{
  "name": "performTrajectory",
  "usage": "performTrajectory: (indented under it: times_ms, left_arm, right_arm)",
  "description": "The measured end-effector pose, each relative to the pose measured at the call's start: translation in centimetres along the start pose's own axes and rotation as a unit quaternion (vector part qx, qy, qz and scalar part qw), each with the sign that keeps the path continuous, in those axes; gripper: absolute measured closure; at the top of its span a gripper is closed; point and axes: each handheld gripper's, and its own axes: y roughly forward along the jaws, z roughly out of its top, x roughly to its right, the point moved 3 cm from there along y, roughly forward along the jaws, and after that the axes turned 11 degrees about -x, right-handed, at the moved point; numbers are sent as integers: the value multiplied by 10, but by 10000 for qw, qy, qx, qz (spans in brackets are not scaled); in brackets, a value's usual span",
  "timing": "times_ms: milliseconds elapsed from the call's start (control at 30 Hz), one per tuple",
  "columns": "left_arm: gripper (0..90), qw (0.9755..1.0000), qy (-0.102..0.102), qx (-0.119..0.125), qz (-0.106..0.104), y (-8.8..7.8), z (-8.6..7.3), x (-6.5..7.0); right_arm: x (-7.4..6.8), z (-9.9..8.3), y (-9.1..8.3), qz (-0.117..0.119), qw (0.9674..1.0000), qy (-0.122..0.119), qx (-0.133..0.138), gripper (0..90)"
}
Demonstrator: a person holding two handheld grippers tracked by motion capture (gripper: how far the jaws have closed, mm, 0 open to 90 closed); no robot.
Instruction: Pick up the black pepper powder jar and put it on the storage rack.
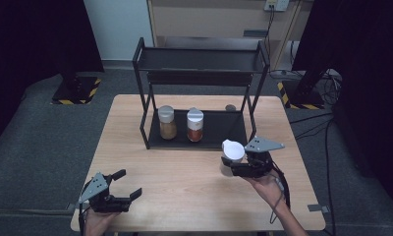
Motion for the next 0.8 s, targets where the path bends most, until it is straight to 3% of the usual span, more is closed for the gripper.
performTrajectory:
  times_ms: [800]
  left_arm:
    - [43, 10000, -21, -5, -22, 1, 0, -1]
  right_arm:
    - [34, 38, 43, -424, 9989, 192, 89, 311]
